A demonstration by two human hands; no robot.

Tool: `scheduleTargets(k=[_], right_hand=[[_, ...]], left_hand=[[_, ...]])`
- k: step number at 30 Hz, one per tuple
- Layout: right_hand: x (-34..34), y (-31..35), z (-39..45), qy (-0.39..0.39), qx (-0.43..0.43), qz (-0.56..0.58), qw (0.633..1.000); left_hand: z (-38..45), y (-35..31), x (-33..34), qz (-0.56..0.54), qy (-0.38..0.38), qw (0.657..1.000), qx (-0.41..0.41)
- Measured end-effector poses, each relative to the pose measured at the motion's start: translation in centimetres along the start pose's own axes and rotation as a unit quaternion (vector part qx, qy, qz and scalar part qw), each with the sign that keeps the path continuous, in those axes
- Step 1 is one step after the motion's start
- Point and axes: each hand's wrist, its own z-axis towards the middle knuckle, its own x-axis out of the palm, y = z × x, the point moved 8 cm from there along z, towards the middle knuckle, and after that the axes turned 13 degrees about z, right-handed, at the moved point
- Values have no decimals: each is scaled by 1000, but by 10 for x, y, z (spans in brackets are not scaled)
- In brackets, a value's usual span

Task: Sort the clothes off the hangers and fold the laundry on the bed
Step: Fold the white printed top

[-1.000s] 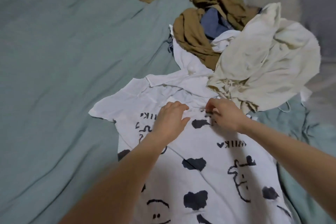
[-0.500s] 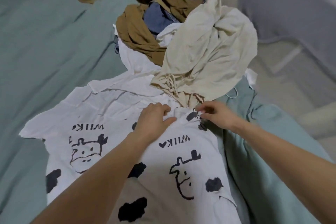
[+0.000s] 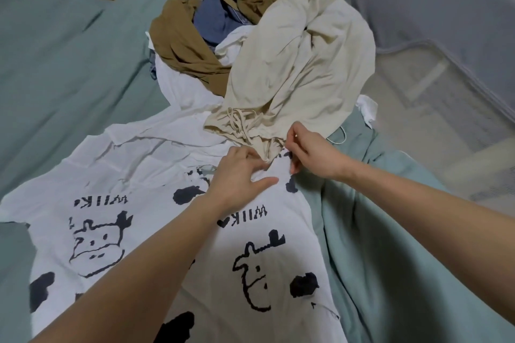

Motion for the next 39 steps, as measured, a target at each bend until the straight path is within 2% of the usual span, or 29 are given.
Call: scheduleTargets(k=[2, 4, 7, 10, 14, 17, 20, 25, 27, 29, 31, 32, 35, 37, 39], right_hand=[[-6, 11, 4, -29, -37, 7, 999], [-10, 16, 5, -33, -39, 19, 999], [-11, 3, 8, 53, 49, 24, 997], [-20, -3, 15, 138, 70, -84, 984], [-40, 5, 37, 79, 17, -257, 963], [-34, -5, 42, 50, 16, -341, 938], [-24, -17, 36, 48, 30, -349, 935], [-19, -29, 20, 81, 62, -398, 912], [-18, -24, 19, 73, 50, -410, 908], [-17, -10, 18, 43, -4, -401, 915], [-17, 6, 13, -9, -98, -373, 922], [-18, 9, 11, -31, -118, -364, 923], [-15, -7, 12, -31, -49, -338, 939], [-5, -17, 14, 11, -5, -287, 958], [10, -15, 15, 64, 5, -191, 980]], left_hand=[[5, 2, 0, -99, 3, 994, -35], [8, 5, -3, -266, 4, 961, -67], [7, 9, -15, -373, -29, 924, -74], [6, 9, -18, -315, -47, 946, -59], [7, 5, -14, -86, -32, 995, -43], [7, 9, -8, 15, -7, 999, -31], [5, 28, -3, 5, 0, 998, -58], [1, 38, 6, -30, 90, 995, -30], [3, 39, 8, -47, 113, 992, -38], [7, 35, 9, -11, 121, 992, -36], [12, 34, 5, -26, 108, 993, -50], [13, 34, 2, -56, 98, 992, -58], [12, 27, -7, -81, 45, 996, -2], [7, 18, -12, -79, 13, 996, 48], [1, 9, -18, -68, -9, 995, 75]])
